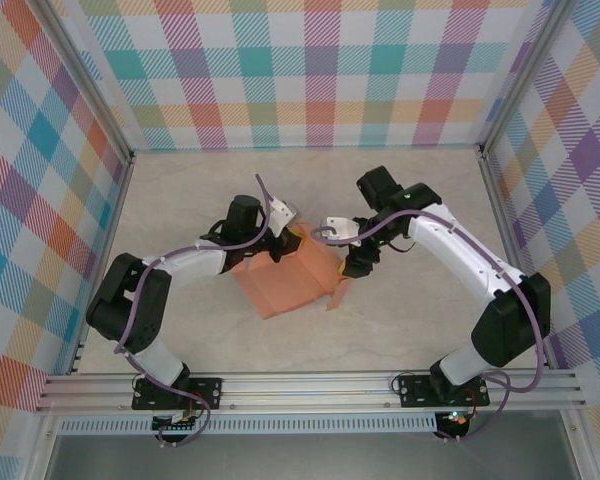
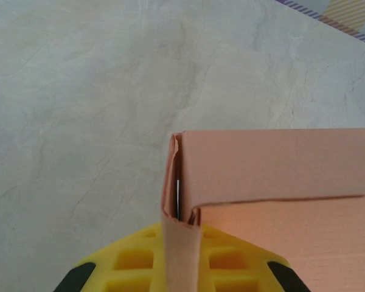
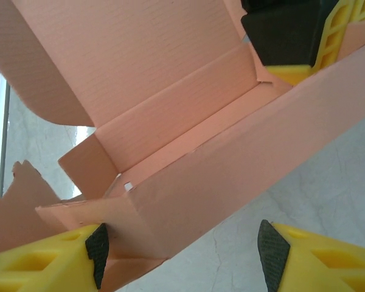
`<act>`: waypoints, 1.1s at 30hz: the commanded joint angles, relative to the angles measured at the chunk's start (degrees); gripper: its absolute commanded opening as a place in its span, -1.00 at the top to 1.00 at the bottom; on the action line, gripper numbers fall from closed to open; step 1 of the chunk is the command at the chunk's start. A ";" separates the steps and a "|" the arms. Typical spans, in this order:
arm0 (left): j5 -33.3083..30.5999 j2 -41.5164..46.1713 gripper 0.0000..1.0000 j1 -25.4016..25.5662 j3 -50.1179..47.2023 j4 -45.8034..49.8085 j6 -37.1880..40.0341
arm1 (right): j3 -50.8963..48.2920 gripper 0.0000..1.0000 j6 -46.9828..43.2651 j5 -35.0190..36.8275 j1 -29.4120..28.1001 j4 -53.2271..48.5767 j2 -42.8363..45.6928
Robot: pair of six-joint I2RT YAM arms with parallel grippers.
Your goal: Fold the paper box
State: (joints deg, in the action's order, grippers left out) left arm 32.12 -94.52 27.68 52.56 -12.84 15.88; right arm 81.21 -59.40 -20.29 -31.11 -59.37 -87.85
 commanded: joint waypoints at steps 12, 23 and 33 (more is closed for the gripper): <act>2.50 -0.92 1.00 2.02 1.54 -3.05 -3.82 | -10.14 -0.44 -3.97 1.67 -1.40 14.61 3.71; -1.02 -2.58 1.00 2.37 0.20 -5.76 -6.71 | -16.65 -0.44 -3.96 5.40 -1.41 24.33 9.96; -5.43 -1.90 1.00 1.61 0.27 -4.85 -6.39 | -12.87 -0.46 7.21 -15.63 8.55 19.78 20.39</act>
State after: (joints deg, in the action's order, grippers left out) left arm 27.64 -96.38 29.28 52.56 -16.64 10.24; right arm 65.95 -57.01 -24.69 -25.08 -38.85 -71.42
